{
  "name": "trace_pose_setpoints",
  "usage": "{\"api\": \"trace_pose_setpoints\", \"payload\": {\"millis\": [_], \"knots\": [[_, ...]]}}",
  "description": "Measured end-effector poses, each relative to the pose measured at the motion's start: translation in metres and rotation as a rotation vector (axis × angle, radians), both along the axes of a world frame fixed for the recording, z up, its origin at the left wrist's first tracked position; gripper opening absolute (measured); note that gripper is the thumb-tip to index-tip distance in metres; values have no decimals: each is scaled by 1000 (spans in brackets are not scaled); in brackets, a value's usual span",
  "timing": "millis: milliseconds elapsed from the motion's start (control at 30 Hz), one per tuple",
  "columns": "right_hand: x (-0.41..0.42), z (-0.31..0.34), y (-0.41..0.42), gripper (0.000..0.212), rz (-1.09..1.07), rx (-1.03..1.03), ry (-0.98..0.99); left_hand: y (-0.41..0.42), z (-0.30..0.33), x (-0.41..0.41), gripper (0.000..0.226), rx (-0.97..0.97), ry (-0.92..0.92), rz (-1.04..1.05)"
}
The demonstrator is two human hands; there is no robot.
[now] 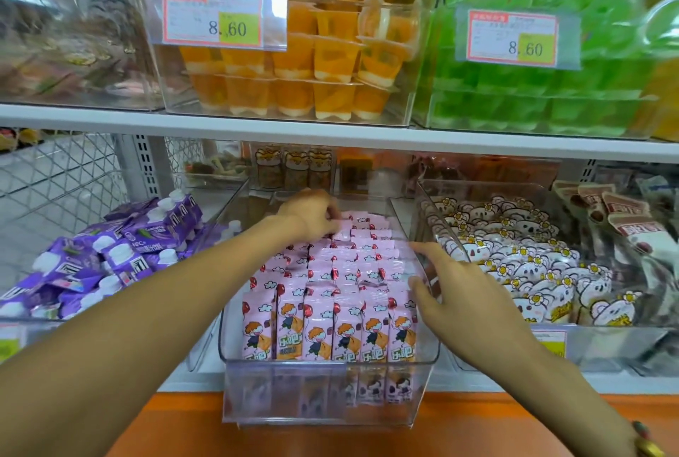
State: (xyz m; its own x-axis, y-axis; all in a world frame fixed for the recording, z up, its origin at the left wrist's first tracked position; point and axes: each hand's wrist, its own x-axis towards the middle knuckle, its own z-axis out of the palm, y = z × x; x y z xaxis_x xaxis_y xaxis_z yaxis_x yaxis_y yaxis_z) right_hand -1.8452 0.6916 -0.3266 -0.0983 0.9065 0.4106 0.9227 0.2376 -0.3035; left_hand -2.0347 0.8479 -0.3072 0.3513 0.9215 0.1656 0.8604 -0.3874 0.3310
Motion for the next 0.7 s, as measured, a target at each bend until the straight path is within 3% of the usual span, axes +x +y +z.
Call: {"api": "trace_pose_setpoints", "payload": {"millis": [200, 333, 467, 600, 700], "knots": [[2, 1, 0, 43, -19, 83, 12, -28, 24, 0, 8, -83, -875, 101], [-6, 11, -2, 35, -7, 247, 26, -71, 25, -9, 9, 7, -1202, 171], [-23, 16, -5, 35, 135, 242, 245, -121, 21, -18, 5, 96, -1297, 132], [-49, 12, -11, 59, 330, -64, 505, -156, 9, -19, 12, 59, -1332, 61], [-63, 9, -8, 34, 479, -152, 582, -167, -2, -17, 17, 5, -1346, -19]]}}
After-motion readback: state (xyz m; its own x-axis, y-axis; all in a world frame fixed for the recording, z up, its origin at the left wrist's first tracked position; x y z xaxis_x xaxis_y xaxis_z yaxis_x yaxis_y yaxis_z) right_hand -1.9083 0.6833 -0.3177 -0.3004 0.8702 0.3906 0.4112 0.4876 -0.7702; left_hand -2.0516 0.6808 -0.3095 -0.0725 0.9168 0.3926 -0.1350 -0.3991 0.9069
